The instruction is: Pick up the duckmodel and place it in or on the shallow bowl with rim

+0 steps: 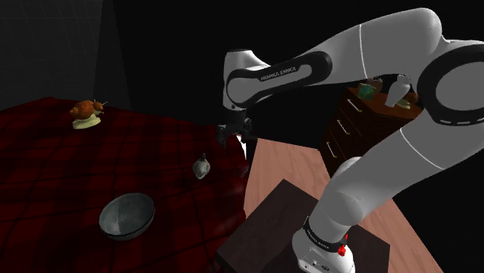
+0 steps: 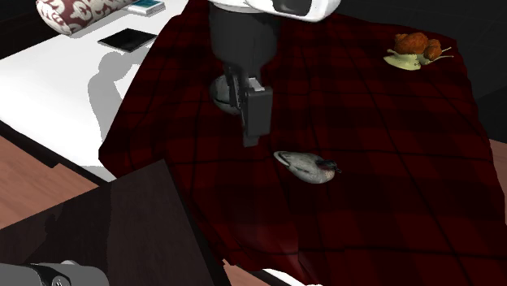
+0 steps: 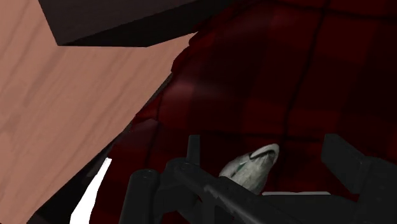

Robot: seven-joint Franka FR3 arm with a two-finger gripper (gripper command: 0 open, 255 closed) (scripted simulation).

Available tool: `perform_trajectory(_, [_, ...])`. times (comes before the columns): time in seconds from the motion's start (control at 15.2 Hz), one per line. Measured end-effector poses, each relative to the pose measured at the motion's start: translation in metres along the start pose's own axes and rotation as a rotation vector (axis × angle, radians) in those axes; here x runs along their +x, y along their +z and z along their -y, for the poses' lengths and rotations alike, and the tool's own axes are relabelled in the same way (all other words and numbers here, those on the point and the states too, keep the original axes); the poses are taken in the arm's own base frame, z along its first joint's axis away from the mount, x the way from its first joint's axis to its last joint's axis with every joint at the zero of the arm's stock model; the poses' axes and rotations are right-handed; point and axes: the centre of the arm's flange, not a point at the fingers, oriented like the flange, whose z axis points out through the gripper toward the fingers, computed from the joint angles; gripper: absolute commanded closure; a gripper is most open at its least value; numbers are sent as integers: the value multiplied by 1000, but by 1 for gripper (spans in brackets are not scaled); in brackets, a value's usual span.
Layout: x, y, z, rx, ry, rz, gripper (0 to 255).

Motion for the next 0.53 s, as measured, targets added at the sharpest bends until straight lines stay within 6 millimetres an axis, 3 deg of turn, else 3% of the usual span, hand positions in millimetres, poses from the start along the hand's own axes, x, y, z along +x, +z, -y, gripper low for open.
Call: perform_trajectory(0.53, [61, 78, 33, -9, 161, 5, 0])
